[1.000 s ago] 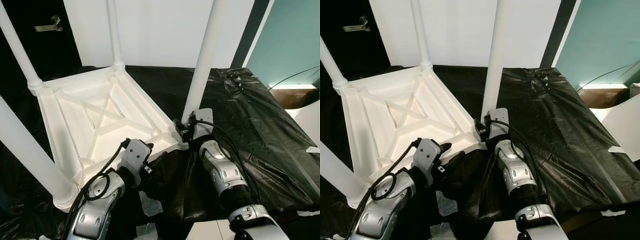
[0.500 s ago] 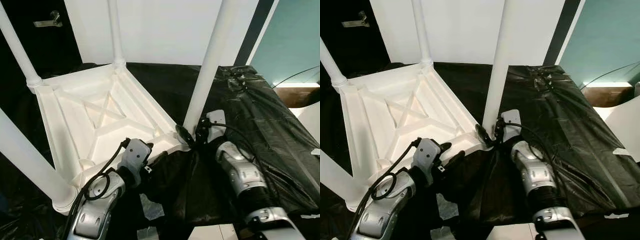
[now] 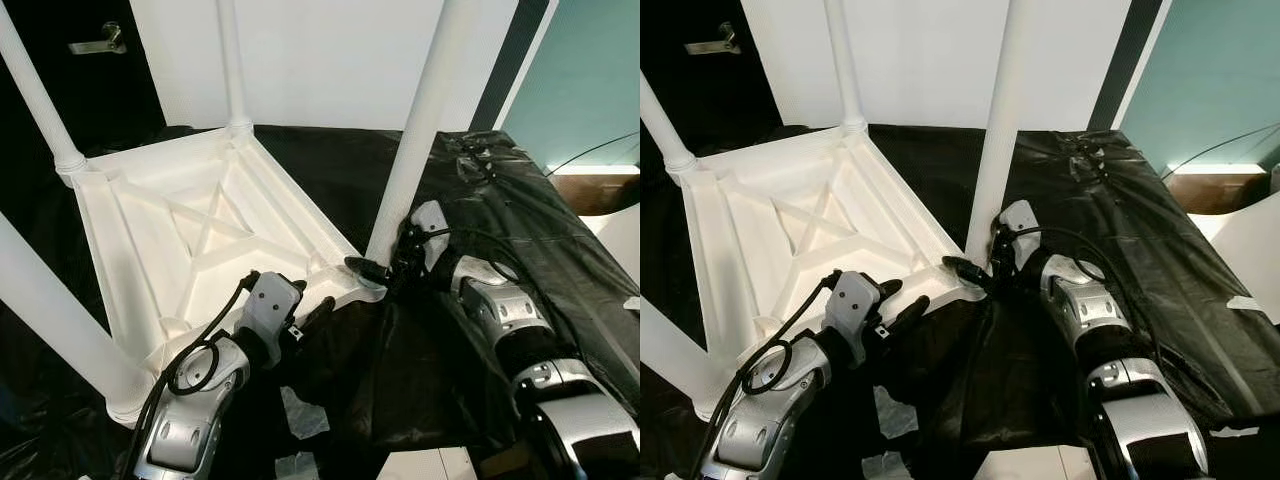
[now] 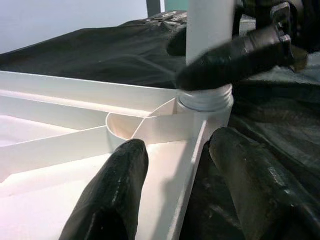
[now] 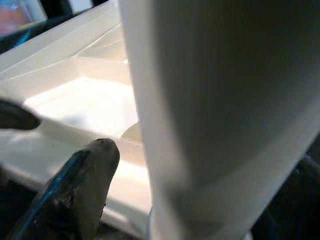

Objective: Building children table

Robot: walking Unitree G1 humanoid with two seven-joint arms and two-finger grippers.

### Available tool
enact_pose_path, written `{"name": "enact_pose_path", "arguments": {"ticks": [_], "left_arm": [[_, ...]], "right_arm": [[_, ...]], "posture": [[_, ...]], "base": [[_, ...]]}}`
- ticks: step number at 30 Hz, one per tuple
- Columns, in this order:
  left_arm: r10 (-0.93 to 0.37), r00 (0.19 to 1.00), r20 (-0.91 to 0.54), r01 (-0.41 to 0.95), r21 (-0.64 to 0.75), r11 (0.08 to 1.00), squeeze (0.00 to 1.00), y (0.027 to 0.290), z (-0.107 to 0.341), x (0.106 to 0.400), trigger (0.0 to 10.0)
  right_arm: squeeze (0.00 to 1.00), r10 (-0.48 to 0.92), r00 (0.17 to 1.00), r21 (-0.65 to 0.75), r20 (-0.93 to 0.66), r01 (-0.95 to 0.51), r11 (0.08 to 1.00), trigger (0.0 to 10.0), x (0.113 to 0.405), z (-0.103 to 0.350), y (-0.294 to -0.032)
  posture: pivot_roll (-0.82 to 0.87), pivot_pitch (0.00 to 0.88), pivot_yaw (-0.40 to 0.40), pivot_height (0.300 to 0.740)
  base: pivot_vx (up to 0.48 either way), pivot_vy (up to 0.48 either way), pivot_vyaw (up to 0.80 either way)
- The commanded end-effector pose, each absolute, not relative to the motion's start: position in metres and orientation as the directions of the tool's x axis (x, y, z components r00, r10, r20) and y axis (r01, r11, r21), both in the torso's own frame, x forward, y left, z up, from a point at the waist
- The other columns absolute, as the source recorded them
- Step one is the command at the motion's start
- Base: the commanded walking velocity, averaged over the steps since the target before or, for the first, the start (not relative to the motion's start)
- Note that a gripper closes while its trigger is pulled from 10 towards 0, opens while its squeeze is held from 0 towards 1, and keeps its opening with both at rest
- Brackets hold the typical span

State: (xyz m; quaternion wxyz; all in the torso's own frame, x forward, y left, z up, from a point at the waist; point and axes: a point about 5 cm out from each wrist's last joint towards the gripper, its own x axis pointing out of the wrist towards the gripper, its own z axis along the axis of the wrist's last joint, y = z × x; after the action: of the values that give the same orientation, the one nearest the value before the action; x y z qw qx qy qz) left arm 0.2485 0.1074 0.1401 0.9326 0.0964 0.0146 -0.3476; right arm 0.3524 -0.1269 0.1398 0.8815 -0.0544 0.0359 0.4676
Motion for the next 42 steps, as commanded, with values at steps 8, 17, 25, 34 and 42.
{"name": "enact_pose_path", "arguments": {"ticks": [8,17,25,34,42], "left_arm": [[-0.603,0.794,-0.069,0.606,0.162,0.779,0.00,0.110,0.144,0.248,10.0],[-0.609,0.791,-0.066,0.611,0.155,0.776,0.00,0.109,0.145,0.247,10.0],[-0.614,0.786,-0.069,0.617,0.150,0.772,0.00,0.109,0.145,0.246,10.0],[-0.631,0.771,-0.080,0.636,0.142,0.759,0.00,0.104,0.143,0.243,10.0],[-0.634,0.769,-0.077,0.638,0.129,0.759,0.00,0.101,0.144,0.240,10.0]], "right_arm": [[0.00,0.854,0.481,-0.107,-0.199,-0.877,0.469,0.0,0.356,0.139,-0.133],[0.00,0.842,0.513,-0.079,-0.171,-0.858,0.507,2.0,0.355,0.139,-0.141],[0.00,0.779,0.612,-0.058,-0.134,-0.790,0.610,10.0,0.356,0.138,-0.136],[0.00,0.468,0.870,0.031,-0.158,-0.469,0.883,10.0,0.346,0.116,-0.110],[0.00,0.354,0.927,0.083,-0.124,-0.346,0.934,10.0,0.333,0.111,-0.091]], "posture": [[0.20,0.000,-0.082,0.740],[0.19,0.000,-0.078,0.740],[0.19,0.000,-0.073,0.740],[0.18,0.000,-0.073,0.740],[0.19,0.000,-0.071,0.740]], "base": [[0.000,0.000,0.00],[0.000,0.000,0.00],[0.000,0.000,0.00],[0.000,0.000,0.00],[0.000,0.000,0.00]]}}
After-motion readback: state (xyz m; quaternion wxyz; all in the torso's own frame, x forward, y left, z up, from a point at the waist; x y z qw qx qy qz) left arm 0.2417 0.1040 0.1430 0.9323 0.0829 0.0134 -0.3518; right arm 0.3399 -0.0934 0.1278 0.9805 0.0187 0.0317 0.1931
